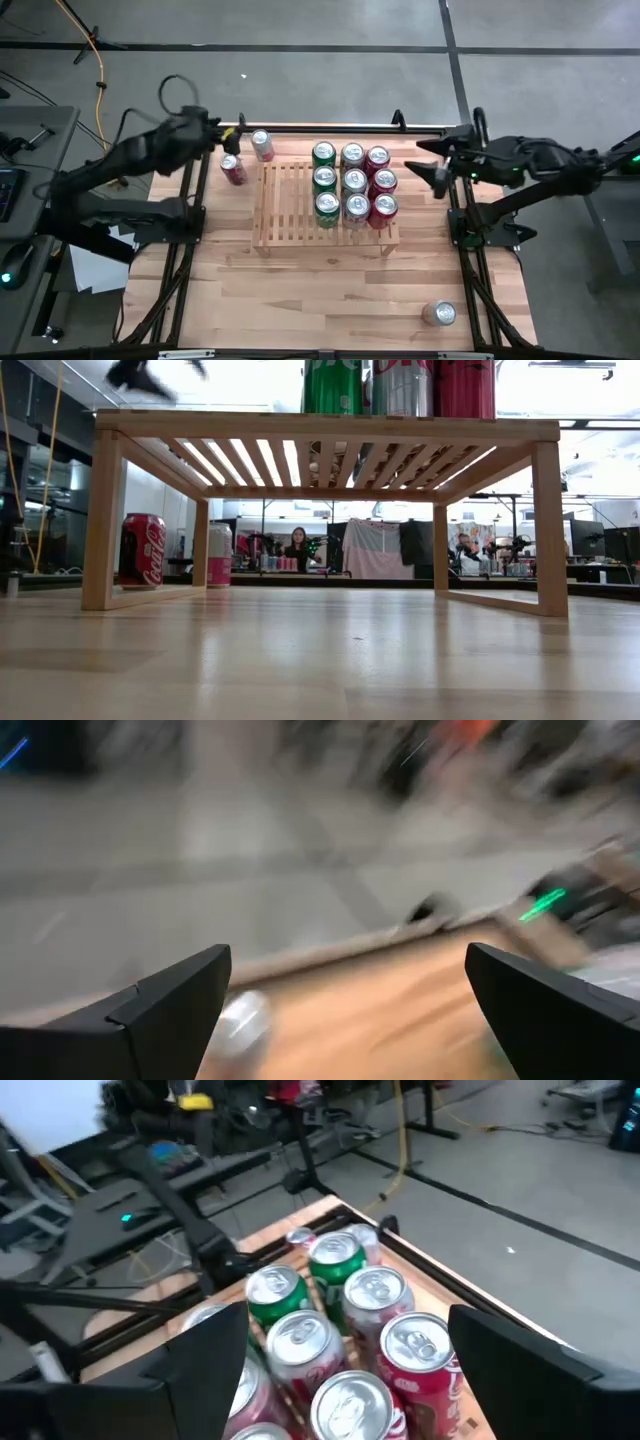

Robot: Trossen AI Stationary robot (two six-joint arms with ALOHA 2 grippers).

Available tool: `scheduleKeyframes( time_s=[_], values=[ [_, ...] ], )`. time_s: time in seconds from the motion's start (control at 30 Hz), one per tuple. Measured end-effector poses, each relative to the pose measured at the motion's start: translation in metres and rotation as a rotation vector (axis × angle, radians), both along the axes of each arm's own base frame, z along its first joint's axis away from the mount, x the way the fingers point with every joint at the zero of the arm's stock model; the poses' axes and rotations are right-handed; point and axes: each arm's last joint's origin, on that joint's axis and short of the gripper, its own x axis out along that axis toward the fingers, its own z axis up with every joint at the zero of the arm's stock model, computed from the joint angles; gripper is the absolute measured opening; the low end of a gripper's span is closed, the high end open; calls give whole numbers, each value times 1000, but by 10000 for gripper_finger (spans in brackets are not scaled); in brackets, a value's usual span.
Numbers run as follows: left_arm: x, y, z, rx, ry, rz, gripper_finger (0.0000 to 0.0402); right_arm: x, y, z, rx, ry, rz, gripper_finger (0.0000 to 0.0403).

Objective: Place canned beverage on shelf
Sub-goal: Stack the red soda can on top of the red soda can on the shelf

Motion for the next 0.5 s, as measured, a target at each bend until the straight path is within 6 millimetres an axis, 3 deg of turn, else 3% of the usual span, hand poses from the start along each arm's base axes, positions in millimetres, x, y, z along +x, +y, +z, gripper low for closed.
scheduleKeyframes(
  time_s=[0.13,0.27,0.5],
  values=[
    [-15,34,-32,-297,235,76,392,16,-3,-6,4,39,-46,328],
    [-20,58,-66,-527,351,44,392,31,-7,-12,11,84,-60,328],
    [-17,75,-104,-670,448,68,392,48,-11,-20,39,139,-38,328]
  ],
)
